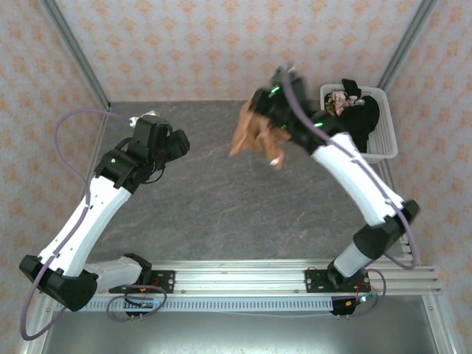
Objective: Fold and stack the t-shirts
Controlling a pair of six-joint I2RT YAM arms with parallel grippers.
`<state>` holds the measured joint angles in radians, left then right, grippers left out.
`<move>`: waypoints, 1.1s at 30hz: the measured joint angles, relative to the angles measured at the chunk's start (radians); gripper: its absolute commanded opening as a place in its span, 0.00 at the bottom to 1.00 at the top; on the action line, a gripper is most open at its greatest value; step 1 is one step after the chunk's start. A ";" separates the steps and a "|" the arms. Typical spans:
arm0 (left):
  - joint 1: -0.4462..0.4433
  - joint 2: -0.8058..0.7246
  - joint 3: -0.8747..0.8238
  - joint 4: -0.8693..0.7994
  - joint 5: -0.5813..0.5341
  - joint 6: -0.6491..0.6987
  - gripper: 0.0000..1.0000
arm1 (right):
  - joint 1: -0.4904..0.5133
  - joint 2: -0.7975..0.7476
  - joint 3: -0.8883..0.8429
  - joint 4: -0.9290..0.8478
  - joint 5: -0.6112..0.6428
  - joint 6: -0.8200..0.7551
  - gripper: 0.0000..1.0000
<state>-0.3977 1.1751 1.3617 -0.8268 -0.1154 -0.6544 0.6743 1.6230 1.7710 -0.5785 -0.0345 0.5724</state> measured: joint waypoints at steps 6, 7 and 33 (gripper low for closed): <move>0.000 -0.028 -0.068 -0.023 0.034 0.005 0.77 | 0.084 0.223 -0.166 -0.005 -0.143 0.103 0.71; 0.000 -0.024 -0.085 -0.023 0.057 0.007 0.77 | 0.081 0.224 -0.185 -0.017 -0.148 0.105 0.71; -0.065 0.288 -0.370 0.185 0.285 -0.357 0.66 | -0.068 0.529 -0.148 -0.045 -0.261 -0.022 0.27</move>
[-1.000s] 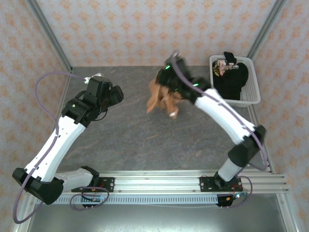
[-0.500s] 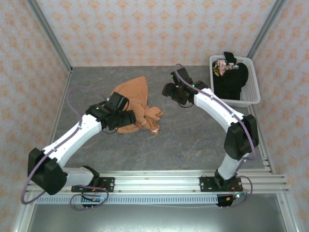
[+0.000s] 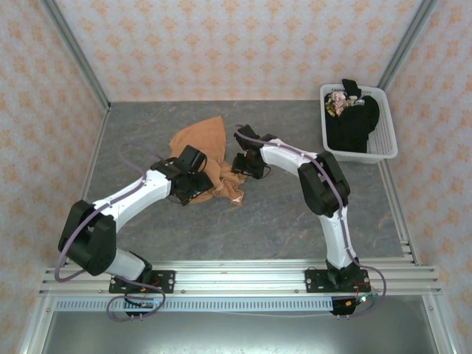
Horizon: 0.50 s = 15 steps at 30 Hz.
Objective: Fold and stack the t-shirts
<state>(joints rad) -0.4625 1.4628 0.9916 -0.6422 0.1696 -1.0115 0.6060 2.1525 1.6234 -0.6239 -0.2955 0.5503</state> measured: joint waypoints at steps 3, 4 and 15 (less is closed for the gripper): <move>0.016 0.005 -0.015 0.013 -0.001 -0.020 0.61 | -0.001 0.000 0.000 0.004 0.008 0.021 0.00; 0.029 0.006 -0.022 0.016 -0.001 -0.027 0.58 | -0.001 -0.003 -0.005 0.005 0.018 0.034 0.00; 0.200 0.309 0.074 0.017 0.005 0.001 0.13 | 0.000 -0.446 -0.343 -0.029 0.116 0.110 0.00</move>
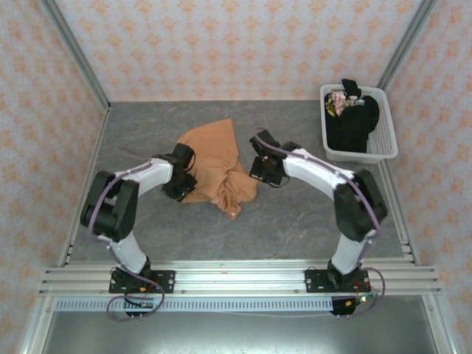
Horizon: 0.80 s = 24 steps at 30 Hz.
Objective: Fold and stack the t-shirts
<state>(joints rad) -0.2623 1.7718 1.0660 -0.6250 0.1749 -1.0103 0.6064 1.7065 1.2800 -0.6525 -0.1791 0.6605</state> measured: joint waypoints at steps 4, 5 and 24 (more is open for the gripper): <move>0.010 0.114 0.154 -0.026 -0.025 0.051 0.01 | 0.024 -0.146 -0.075 -0.027 -0.017 -0.016 0.00; 0.018 0.133 0.185 -0.043 -0.034 0.064 0.00 | 0.041 -0.165 -0.086 -0.033 -0.029 -0.027 0.00; 0.100 0.114 0.644 -0.313 -0.322 0.345 0.59 | 0.113 -0.035 0.078 0.014 -0.216 -0.203 0.65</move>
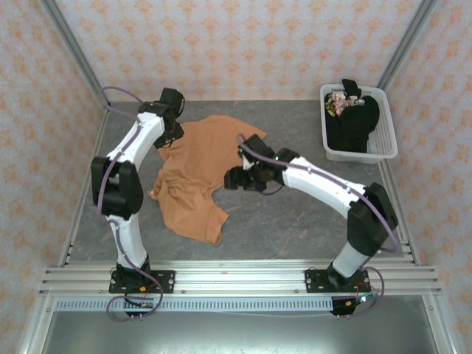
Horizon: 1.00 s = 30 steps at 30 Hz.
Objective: Fold and stack the t-shirts
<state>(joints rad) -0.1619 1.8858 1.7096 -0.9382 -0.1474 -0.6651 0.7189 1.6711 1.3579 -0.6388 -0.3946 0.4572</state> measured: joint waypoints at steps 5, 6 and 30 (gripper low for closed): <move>-0.143 -0.298 -0.283 -0.016 0.039 -0.047 0.61 | -0.118 0.158 0.147 -0.006 0.138 0.013 0.66; -0.172 -0.338 -0.339 -0.016 0.063 -0.062 0.62 | -0.134 0.206 0.188 -0.010 0.163 0.014 0.66; -0.486 -0.377 -0.803 0.091 0.318 -0.214 0.64 | -0.255 0.894 0.958 -0.214 0.362 -0.018 0.21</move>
<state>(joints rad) -0.6483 1.5093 0.9062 -0.8474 0.1707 -0.8795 0.4637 2.5652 2.3157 -0.8528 -0.0330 0.4393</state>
